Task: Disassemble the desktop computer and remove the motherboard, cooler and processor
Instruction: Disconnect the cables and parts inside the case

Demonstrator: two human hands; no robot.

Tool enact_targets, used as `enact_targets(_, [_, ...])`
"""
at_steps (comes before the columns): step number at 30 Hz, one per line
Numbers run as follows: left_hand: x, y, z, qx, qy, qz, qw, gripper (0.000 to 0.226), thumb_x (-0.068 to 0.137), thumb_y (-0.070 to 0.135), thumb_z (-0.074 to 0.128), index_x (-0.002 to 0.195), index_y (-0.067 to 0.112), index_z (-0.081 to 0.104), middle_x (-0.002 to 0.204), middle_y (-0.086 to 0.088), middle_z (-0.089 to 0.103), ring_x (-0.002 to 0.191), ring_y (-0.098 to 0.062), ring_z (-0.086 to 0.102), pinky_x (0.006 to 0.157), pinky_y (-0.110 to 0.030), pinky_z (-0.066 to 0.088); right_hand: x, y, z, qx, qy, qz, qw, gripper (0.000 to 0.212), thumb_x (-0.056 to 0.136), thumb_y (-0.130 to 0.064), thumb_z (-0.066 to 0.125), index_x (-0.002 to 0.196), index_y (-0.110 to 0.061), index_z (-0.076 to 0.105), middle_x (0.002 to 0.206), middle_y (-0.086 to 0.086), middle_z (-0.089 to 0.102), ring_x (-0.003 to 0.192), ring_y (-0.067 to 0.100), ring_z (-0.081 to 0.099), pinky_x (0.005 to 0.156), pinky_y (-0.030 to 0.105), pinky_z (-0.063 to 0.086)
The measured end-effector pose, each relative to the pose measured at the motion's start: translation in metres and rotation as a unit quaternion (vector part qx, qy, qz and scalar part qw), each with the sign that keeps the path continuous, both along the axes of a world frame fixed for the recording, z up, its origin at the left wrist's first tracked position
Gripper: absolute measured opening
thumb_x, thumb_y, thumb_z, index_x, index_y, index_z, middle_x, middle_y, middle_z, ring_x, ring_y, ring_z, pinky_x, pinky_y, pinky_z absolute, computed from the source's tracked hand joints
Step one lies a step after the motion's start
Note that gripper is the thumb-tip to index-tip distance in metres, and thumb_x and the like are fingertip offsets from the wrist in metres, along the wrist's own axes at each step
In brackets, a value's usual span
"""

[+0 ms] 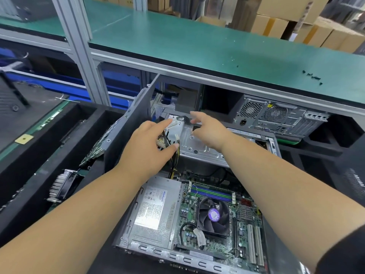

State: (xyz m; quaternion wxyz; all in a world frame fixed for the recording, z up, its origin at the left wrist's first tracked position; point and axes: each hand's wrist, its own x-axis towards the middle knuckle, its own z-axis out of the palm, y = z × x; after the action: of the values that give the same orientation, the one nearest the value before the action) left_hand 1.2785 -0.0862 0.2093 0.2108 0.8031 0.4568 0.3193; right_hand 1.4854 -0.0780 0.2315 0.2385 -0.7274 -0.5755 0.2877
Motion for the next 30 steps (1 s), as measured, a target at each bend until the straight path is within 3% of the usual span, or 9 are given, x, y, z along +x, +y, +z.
enact_targets(5, [0.001,-0.003,0.003,0.001,0.025,0.027,0.999,0.061,0.078,0.056,0.069,0.134,0.042,0.052,0.118,0.014,0.039,0.118,-0.008,0.032,0.090,-0.023,0.031,0.012,-0.020,-0.003,0.020,0.029,-0.025,0.999,0.049,0.092,-0.008,0.050,0.135,-0.030,0.051,0.121,-0.010,0.058,0.064,0.006,0.051,0.050,0.018,0.039])
enact_targets(8, [0.005,-0.007,0.007,0.004,0.045,0.016,0.999,0.053,0.075,0.059,0.069,0.125,0.043,0.059,0.124,0.015,0.038,0.123,-0.009,0.026,0.089,-0.024,0.029,0.019,-0.034,-0.003,0.035,0.044,-0.022,0.998,0.028,0.092,-0.011,0.055,0.105,-0.032,0.067,0.099,-0.013,0.069,0.071,0.009,0.060,0.058,0.021,0.047])
enact_targets(12, [0.012,-0.013,0.012,0.039,0.070,-0.006,0.997,0.051,0.075,0.059,0.070,0.121,0.040,0.062,0.127,0.013,0.040,0.122,-0.012,0.028,0.094,-0.025,0.029,0.031,-0.056,-0.004,-0.019,0.082,0.002,0.996,0.031,0.086,-0.001,0.053,0.083,-0.022,0.074,0.078,-0.004,0.074,0.061,0.010,0.063,0.065,0.025,0.050])
enact_targets(19, [0.024,-0.032,0.023,0.118,0.077,-0.094,0.986,0.038,0.084,0.040,0.067,0.120,0.027,0.065,0.126,0.005,0.047,0.119,-0.018,0.038,0.103,-0.036,0.034,0.051,-0.090,-0.009,-0.127,0.105,-0.015,0.986,0.038,0.087,0.010,0.037,0.081,-0.003,0.072,0.073,0.011,0.073,0.063,0.016,0.069,0.057,0.021,0.054])
enact_targets(24, [0.032,-0.047,0.024,0.137,0.101,-0.210,0.963,0.021,0.088,0.015,0.061,0.107,0.020,0.067,0.108,0.008,0.059,0.105,-0.014,0.052,0.093,-0.028,0.042,0.050,-0.110,-0.022,-0.193,0.094,-0.022,0.977,0.037,0.092,0.006,0.039,0.088,-0.007,0.074,0.085,0.010,0.076,0.076,0.017,0.073,0.063,0.021,0.057])
enact_targets(27, [0.039,-0.057,0.021,0.188,0.131,-0.301,0.926,0.022,0.083,0.005,0.059,0.102,0.013,0.068,0.101,0.001,0.062,0.094,-0.021,0.057,0.085,-0.036,0.048,0.044,-0.119,-0.034,-0.200,0.016,-0.004,0.980,0.029,0.093,-0.001,0.049,0.098,-0.018,0.072,0.096,-0.001,0.073,0.086,0.014,0.069,0.076,0.023,0.057])
enact_targets(29, [0.045,-0.064,0.015,0.191,0.166,-0.352,0.901,0.027,0.082,0.005,0.057,0.106,0.015,0.067,0.104,0.001,0.063,0.095,-0.022,0.057,0.084,-0.038,0.050,0.040,-0.123,-0.038,-0.212,-0.082,0.055,0.972,0.032,0.092,-0.006,0.049,0.086,-0.035,0.060,0.083,-0.013,0.060,0.071,0.006,0.058,0.056,0.012,0.046])
enact_targets(30, [0.048,-0.067,0.011,0.169,0.186,-0.367,0.896,0.032,0.083,0.006,0.056,0.110,0.018,0.066,0.109,0.003,0.063,0.099,-0.020,0.057,0.086,-0.037,0.049,0.037,-0.125,-0.040,-0.226,-0.118,0.080,0.964,0.032,0.091,-0.006,0.047,0.083,-0.036,0.053,0.080,-0.013,0.053,0.067,0.006,0.051,0.049,0.013,0.038])
